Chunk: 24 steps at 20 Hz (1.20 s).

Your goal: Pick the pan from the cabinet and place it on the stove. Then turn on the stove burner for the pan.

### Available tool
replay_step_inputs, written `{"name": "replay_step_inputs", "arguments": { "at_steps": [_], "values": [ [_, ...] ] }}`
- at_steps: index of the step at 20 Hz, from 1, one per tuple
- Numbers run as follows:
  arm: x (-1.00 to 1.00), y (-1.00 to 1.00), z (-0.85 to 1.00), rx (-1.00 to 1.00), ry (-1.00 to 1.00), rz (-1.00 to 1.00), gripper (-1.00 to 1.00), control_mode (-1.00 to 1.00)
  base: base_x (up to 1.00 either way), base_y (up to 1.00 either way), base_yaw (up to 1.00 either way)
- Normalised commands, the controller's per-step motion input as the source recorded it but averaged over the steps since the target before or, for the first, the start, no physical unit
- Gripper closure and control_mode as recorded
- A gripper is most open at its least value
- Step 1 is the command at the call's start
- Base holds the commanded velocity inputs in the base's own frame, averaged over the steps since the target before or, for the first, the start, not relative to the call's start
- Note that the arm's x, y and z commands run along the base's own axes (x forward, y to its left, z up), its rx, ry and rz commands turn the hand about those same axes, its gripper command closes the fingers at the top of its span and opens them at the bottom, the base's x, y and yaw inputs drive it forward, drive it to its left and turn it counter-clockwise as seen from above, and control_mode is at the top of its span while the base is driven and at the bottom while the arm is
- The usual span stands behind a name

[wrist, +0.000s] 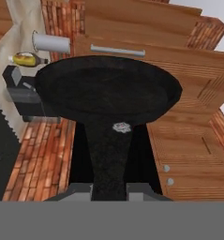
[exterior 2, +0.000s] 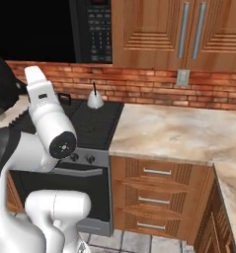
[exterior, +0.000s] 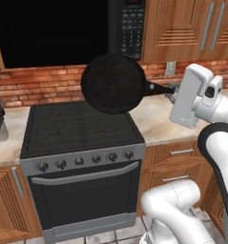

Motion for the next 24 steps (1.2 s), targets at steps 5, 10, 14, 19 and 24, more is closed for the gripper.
{"name": "replay_step_inputs", "arguments": {
  "at_steps": [5, 10, 14, 19, 24],
  "values": [
    [0.00, 0.00, 0.00, 0.00, 0.00, 0.00, 1.00, 1.00, 0.44, -0.08, 0.00],
    [0.00, 0.00, 0.00, 0.00, 0.00, 0.00, 1.00, 1.00, 0.25, -0.04, 0.01],
    [0.00, 0.00, 0.00, 0.00, 0.00, 0.00, 1.00, 1.00, 0.11, -0.06, 0.07],
    [0.00, 0.00, 0.00, 0.00, 0.00, 0.00, 1.00, 1.00, 0.31, -0.12, 0.10],
    [0.00, 0.00, 0.00, 0.00, 0.00, 0.00, 1.00, 1.00, 0.41, -0.11, 0.09]
  ]
}}
